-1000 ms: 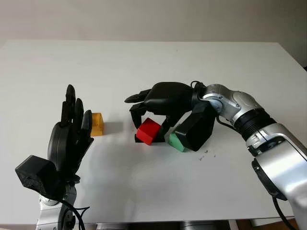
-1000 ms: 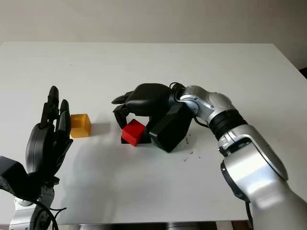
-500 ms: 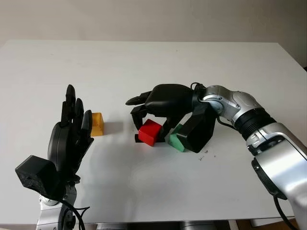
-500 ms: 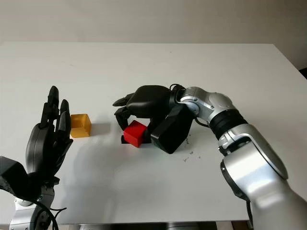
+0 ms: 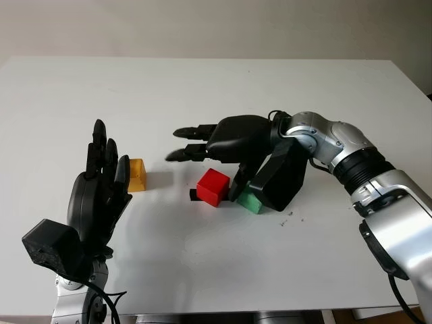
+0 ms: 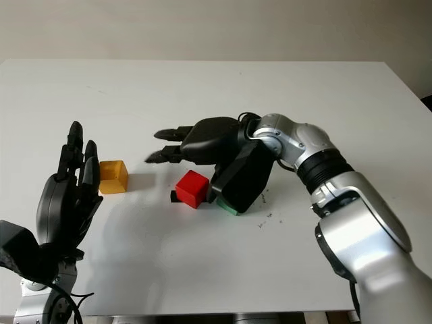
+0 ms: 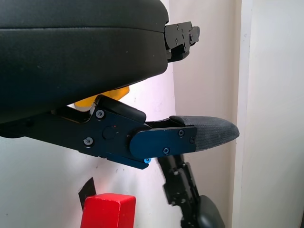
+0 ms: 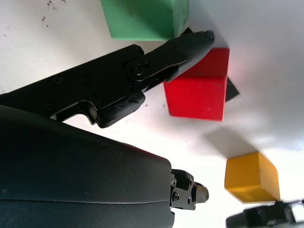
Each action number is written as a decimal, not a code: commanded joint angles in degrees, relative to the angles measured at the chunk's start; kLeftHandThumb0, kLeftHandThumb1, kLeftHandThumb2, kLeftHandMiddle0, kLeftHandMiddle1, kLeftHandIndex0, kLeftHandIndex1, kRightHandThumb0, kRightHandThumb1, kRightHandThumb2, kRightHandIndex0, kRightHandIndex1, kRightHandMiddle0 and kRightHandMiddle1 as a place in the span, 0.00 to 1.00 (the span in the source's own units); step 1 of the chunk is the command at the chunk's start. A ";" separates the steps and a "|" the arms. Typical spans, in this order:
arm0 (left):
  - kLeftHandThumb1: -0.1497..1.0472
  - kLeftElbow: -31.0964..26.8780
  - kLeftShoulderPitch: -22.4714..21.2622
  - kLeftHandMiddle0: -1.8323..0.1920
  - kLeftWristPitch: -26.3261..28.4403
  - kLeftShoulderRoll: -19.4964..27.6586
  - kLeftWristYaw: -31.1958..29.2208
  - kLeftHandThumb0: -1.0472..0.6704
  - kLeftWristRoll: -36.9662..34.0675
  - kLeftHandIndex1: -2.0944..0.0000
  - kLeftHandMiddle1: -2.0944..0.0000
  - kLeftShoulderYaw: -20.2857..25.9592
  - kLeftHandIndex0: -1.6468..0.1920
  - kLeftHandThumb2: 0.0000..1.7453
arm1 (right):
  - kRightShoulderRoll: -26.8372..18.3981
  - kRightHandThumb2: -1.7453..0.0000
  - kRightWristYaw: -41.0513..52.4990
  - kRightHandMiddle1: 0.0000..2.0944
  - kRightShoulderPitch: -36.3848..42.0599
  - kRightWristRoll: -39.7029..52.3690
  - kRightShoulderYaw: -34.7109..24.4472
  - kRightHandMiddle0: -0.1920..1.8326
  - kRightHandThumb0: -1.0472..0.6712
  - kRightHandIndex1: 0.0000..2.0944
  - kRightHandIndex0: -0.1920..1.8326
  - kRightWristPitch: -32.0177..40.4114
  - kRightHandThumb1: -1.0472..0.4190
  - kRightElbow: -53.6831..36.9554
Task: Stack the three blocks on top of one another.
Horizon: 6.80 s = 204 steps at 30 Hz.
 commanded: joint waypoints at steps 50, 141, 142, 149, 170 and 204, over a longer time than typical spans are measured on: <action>1.00 0.84 -2.39 0.97 -0.37 3.13 -2.29 0.19 0.91 0.97 0.97 1.11 0.97 0.26 | 18.21 0.55 -12.12 0.00 52.06 51.74 -37.13 0.00 0.16 0.00 0.00 53.84 0.00 -47.80; 1.00 12.33 -22.78 0.74 0.33 44.97 -4.41 0.33 65.34 0.26 0.97 -20.45 0.78 0.05 | 18.79 0.63 -13.71 0.00 51.37 53.07 -39.73 0.00 0.20 0.00 0.00 55.24 0.00 -49.16; 1.00 12.47 -22.70 0.74 -0.16 45.02 -3.46 0.35 65.53 0.26 0.97 -20.40 0.78 0.05 | 18.81 0.63 -13.75 0.00 51.36 53.06 -39.72 0.00 0.20 0.00 0.00 55.21 0.00 -49.14; 1.00 7.79 -22.88 0.73 -3.08 45.68 -2.79 0.38 64.07 0.36 0.97 -18.89 0.76 0.03 | 18.91 0.63 -13.60 0.00 51.71 53.36 -39.64 0.00 0.20 0.00 0.00 55.09 0.00 -49.38; 0.99 12.57 -48.59 0.71 -11.62 40.70 -22.89 0.34 43.23 0.27 0.96 -20.86 0.75 0.04 | 19.14 0.63 -13.55 0.00 52.38 52.18 -38.74 0.00 0.22 0.00 0.00 55.11 0.00 -49.50; 1.00 14.48 -53.12 0.73 -6.23 31.12 -37.55 0.36 42.13 0.23 0.95 -28.42 0.76 0.04 | 21.37 0.64 -15.27 0.00 53.08 50.51 -37.76 0.00 0.22 0.00 0.00 54.71 0.00 -50.60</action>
